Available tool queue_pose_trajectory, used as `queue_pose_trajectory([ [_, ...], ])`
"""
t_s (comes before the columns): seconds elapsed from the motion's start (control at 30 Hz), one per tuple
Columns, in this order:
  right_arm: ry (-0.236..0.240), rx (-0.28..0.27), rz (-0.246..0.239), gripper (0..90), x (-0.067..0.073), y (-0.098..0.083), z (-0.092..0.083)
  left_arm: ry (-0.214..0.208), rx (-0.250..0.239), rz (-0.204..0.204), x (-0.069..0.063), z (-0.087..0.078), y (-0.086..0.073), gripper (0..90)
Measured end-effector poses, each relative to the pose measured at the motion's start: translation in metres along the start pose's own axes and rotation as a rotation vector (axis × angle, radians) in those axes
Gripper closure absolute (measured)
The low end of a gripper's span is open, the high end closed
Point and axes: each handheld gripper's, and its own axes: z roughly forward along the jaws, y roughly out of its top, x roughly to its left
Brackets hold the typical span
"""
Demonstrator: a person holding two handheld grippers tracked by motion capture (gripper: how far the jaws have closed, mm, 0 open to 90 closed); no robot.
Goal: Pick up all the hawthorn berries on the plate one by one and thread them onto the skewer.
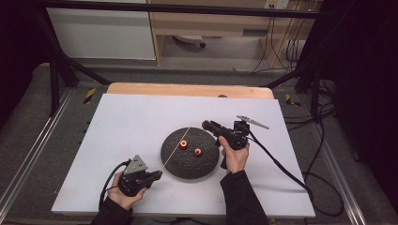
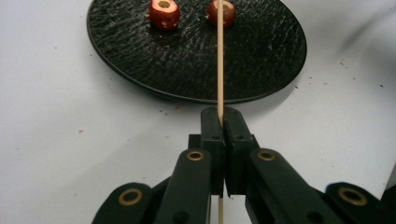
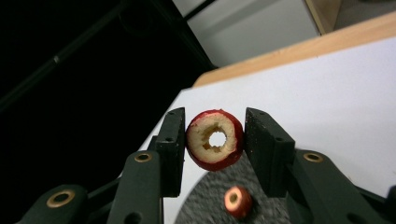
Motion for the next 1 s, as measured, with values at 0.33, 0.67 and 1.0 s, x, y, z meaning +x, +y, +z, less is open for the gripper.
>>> queue_pose_trajectory([
  [0.33,0.041,-0.17,0.02,59.9,0.002,-0.005,0.008,-0.016,-0.023,-0.034,-0.012,0.008,0.001,88.6],
  [0.67,0.069,-0.266,0.005,59.9,0.002,-0.016,0.015,-0.03,-0.025,-0.049,-0.019,0.014,0.004,88.6],
  [1.0,0.095,-0.315,-0.026,60.0,0.003,-0.022,0.017,-0.035,-0.032,-0.064,-0.021,0.016,0.005,88.6],
])
